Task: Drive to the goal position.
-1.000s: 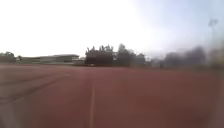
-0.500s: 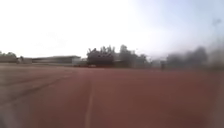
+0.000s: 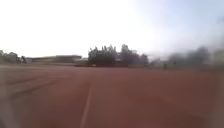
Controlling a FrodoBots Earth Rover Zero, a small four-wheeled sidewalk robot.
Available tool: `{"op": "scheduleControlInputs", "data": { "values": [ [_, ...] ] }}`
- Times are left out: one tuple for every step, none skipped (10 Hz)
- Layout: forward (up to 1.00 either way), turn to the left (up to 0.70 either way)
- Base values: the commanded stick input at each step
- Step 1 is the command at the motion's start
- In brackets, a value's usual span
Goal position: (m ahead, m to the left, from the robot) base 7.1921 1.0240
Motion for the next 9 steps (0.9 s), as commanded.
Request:
{"op": "scheduleControlInputs", "data": {
  "values": [
    [0.70,0.00],
    [0.70,0.00],
    [0.70,0.00],
    [0.70,0.00],
    [0.70,0.00],
    [0.70,0.00],
    [0.70,0.00],
    [0.70,0.00],
    [0.70,0.00]
  ]
}}
